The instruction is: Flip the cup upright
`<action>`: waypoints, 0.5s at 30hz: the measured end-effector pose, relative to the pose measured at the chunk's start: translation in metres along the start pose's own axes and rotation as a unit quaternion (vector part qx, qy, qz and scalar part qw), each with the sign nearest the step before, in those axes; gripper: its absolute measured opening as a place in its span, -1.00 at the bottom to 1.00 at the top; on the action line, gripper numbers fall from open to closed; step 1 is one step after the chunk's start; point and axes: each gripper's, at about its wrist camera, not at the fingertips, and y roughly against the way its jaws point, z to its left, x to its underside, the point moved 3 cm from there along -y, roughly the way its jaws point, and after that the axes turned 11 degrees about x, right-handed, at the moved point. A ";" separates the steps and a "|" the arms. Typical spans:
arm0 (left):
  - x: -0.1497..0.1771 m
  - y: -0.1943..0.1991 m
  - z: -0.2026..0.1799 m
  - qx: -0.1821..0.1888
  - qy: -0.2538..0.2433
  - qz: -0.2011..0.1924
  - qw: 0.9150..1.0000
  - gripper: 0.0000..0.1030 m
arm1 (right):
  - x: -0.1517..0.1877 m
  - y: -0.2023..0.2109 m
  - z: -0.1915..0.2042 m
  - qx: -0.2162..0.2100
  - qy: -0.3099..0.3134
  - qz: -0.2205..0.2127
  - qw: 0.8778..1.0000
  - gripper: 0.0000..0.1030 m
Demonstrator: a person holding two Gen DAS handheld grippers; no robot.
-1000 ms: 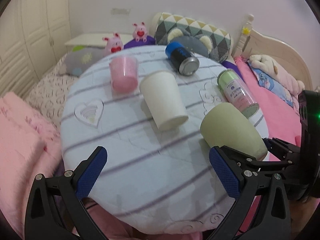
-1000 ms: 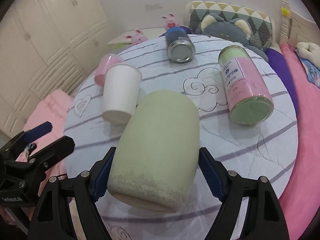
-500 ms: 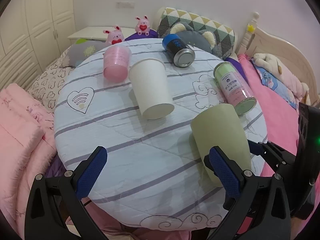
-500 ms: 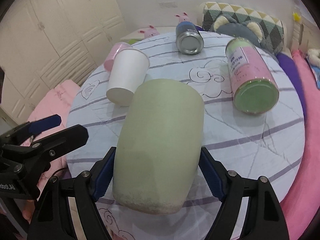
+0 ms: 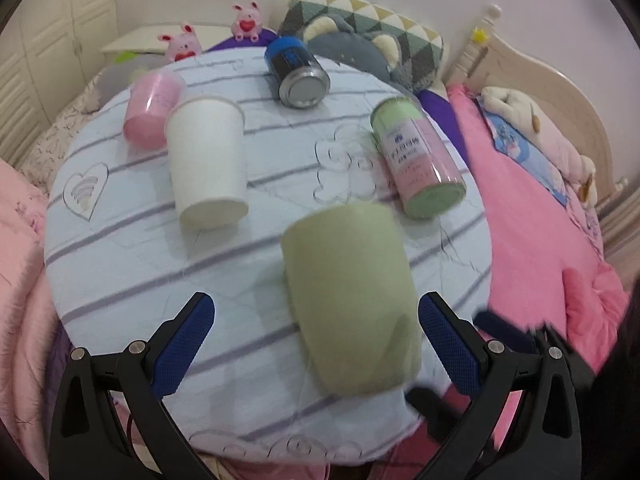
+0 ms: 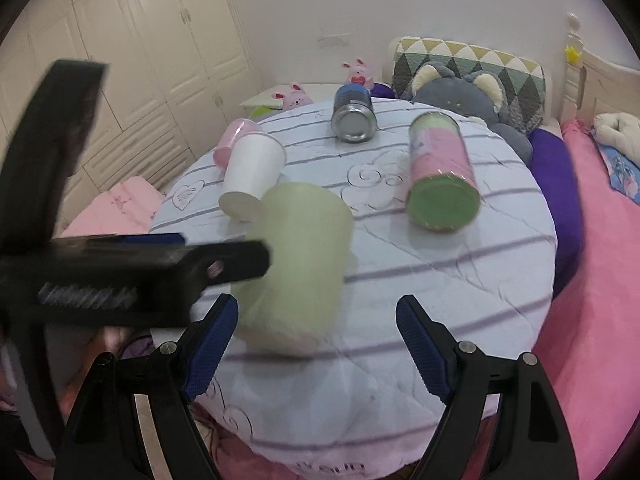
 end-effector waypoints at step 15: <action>-0.017 -0.063 0.003 0.007 0.042 0.090 0.995 0.99 | 0.008 -0.014 -0.012 -0.022 0.018 0.019 0.999 0.61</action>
